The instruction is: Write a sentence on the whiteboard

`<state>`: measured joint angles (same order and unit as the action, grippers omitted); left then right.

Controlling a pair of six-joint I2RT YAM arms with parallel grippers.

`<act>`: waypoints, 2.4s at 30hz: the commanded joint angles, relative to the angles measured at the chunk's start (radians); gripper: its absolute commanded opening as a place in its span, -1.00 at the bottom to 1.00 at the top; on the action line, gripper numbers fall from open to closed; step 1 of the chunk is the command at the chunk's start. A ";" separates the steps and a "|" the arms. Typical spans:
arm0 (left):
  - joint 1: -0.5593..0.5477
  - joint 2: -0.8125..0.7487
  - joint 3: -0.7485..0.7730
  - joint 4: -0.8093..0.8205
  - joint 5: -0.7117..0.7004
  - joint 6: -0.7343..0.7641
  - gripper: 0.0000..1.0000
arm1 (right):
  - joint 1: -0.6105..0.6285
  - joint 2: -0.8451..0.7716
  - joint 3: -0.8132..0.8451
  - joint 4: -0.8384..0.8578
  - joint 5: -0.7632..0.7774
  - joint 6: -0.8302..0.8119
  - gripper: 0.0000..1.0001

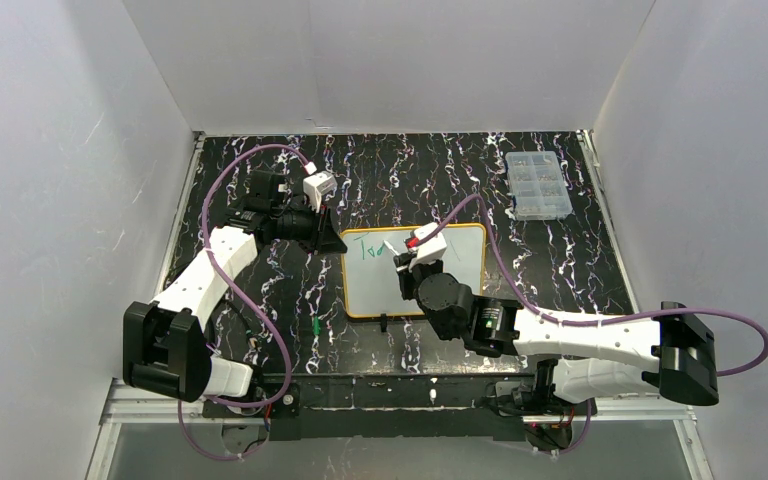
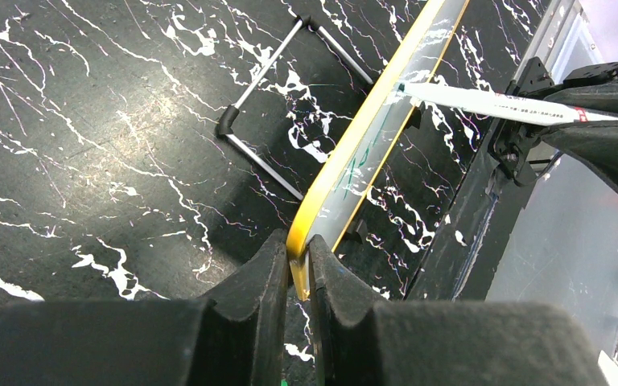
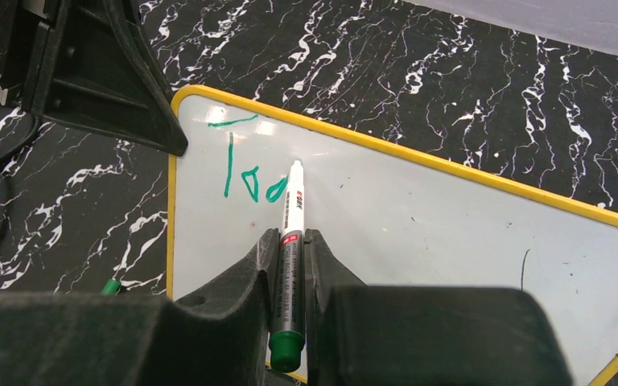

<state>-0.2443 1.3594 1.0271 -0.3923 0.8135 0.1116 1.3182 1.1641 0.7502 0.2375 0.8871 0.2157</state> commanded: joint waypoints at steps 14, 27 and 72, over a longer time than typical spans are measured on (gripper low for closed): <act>0.007 -0.043 -0.004 -0.005 -0.002 0.017 -1.00 | -0.005 -0.020 0.024 0.039 0.034 0.003 -0.97; 0.007 -0.046 -0.004 -0.005 -0.004 0.018 -1.00 | -0.005 -0.039 -0.017 -0.024 0.007 0.084 -0.97; 0.007 -0.046 -0.002 -0.005 0.000 0.018 -1.00 | -0.004 -0.078 -0.041 -0.044 0.041 0.098 -0.97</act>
<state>-0.2443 1.3575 1.0271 -0.3950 0.8165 0.1120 1.3167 1.0752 0.7044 0.1368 0.8806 0.3332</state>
